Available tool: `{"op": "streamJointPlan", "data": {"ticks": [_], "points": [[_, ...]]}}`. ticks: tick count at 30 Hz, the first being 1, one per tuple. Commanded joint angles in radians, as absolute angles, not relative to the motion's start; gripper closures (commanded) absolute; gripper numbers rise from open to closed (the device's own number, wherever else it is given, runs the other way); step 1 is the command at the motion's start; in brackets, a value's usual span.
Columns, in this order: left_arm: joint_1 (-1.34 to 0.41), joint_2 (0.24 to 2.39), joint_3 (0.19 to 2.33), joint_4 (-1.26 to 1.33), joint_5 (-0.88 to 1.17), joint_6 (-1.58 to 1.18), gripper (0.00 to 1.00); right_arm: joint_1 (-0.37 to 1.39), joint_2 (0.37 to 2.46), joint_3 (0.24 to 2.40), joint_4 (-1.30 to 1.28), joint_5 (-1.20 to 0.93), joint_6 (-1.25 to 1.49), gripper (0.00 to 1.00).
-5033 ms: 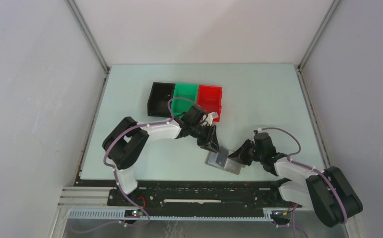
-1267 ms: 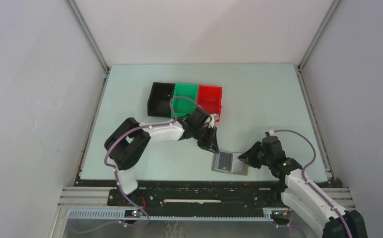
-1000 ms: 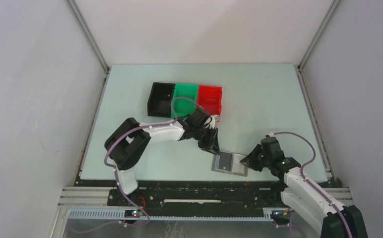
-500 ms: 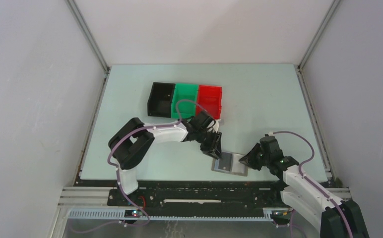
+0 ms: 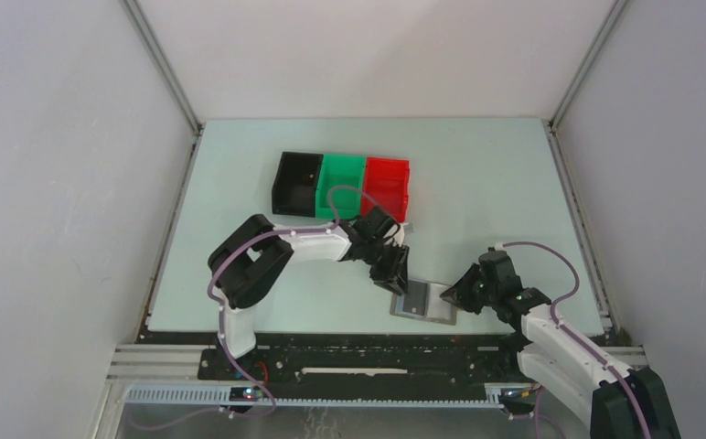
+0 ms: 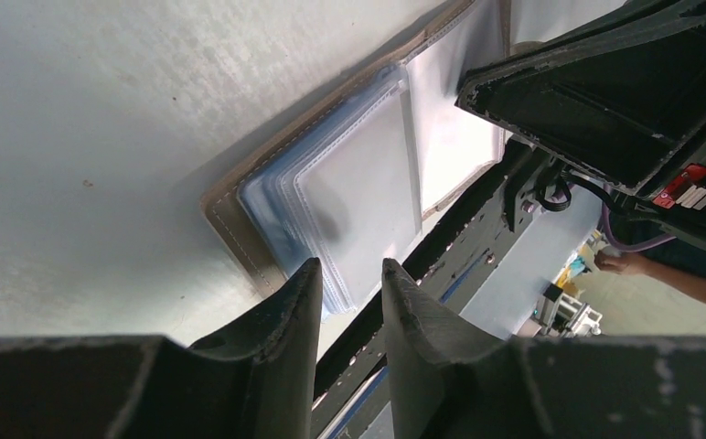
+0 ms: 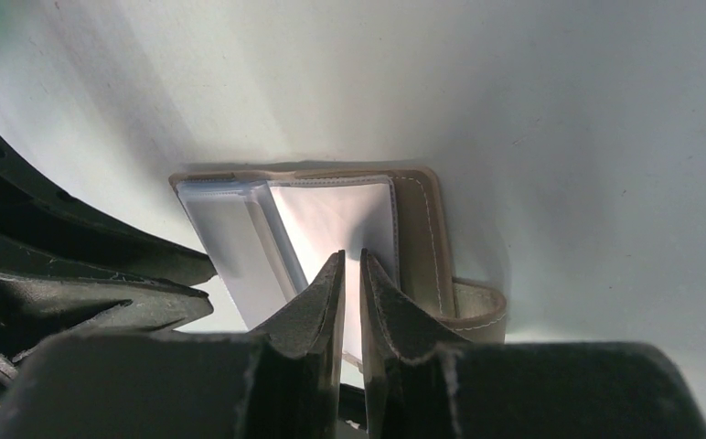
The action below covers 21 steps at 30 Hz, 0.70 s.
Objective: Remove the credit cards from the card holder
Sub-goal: Remove the credit card from the card holder.
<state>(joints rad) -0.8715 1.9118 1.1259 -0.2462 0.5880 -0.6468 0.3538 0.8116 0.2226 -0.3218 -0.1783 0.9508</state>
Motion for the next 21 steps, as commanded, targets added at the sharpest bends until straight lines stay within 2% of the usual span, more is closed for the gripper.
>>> {"op": "streamJointPlan", "data": {"ticks": [1,21], "points": [[-0.881,1.915,1.189,-0.226,0.617,-0.632,0.65,0.357,0.824,0.195,-0.35,-0.139,0.94,0.8],[-0.911,1.895,1.273,-0.204,0.744,-0.658,0.65,0.356,0.808,0.187,-0.352,-0.143,0.947,0.8]]}}
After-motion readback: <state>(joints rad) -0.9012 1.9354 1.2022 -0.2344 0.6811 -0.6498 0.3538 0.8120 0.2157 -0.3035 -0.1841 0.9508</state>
